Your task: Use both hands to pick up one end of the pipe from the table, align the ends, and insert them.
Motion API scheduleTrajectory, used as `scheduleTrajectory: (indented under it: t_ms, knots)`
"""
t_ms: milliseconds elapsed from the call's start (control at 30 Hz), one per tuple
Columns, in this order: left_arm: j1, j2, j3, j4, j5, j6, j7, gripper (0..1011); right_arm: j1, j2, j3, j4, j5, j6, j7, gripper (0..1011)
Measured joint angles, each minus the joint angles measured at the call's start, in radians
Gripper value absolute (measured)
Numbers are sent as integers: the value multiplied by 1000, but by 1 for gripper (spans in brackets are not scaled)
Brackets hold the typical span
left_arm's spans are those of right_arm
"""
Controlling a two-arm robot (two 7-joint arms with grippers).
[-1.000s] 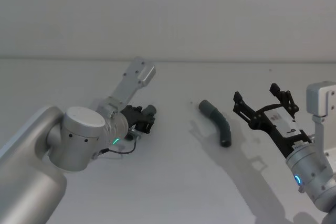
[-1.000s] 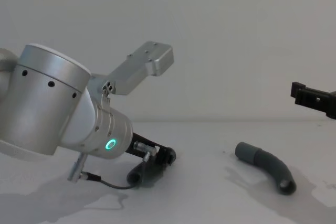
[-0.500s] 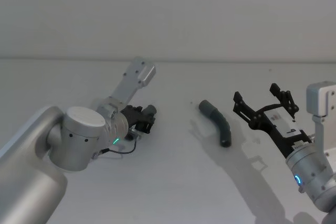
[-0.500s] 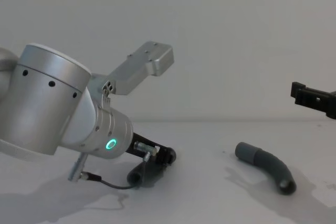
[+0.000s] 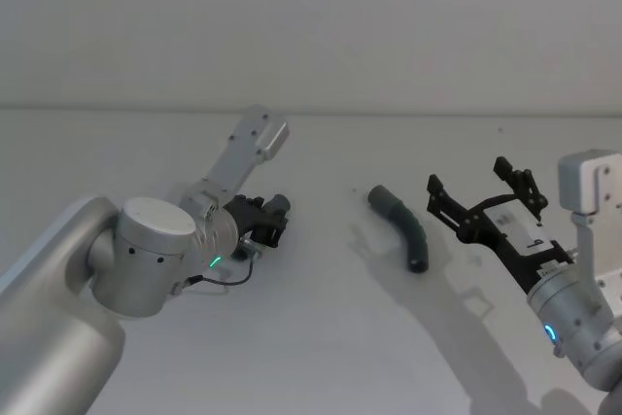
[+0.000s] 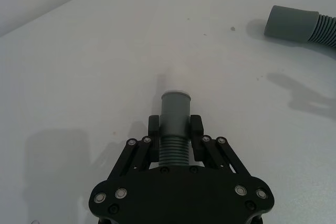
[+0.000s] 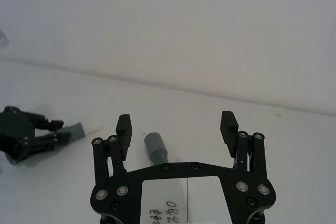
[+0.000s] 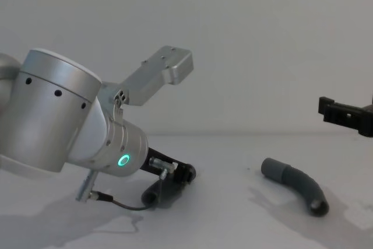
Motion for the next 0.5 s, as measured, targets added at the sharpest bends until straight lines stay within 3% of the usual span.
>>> scheduleTrajectory:
  t_ms: [200,500]
  knots:
    - [0,0,0,0,0,0,0,332,23,21,-12,0,-12,59,25,1001]
    - [0,0,0,0,0,0,0,332,97,53,-40,30,-24,192,85,1001]
